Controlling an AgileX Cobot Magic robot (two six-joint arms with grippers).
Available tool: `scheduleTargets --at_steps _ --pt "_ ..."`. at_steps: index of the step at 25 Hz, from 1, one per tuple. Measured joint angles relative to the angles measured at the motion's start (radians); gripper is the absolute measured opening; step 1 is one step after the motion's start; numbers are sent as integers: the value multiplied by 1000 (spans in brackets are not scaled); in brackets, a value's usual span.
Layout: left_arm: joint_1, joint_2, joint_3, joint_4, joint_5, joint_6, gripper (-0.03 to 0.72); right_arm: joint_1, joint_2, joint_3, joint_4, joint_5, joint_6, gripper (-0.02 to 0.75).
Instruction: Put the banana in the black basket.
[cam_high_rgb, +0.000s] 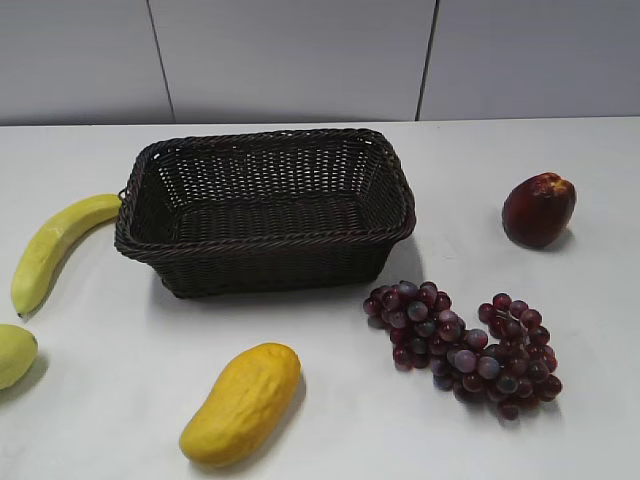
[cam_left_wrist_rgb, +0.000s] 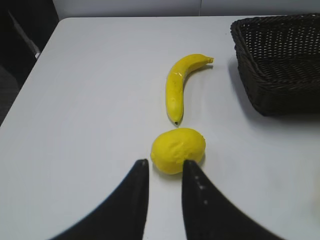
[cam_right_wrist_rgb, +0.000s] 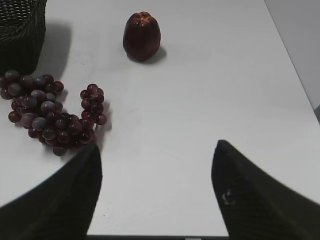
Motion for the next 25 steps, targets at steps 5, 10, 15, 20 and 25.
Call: scheduleTargets --at_steps 5,10,15,20,25 --pt "0 0 0 0 0 0 224 0 0 0 0 0 0 551" --pt "0 0 0 0 0 0 224 0 0 0 0 0 0 551" --pt "0 0 0 0 0 0 224 0 0 0 0 0 0 551" --pt "0 0 0 0 0 0 236 0 0 0 0 0 0 551" --pt "0 0 0 -1 0 0 516 0 0 0 0 0 0 551"
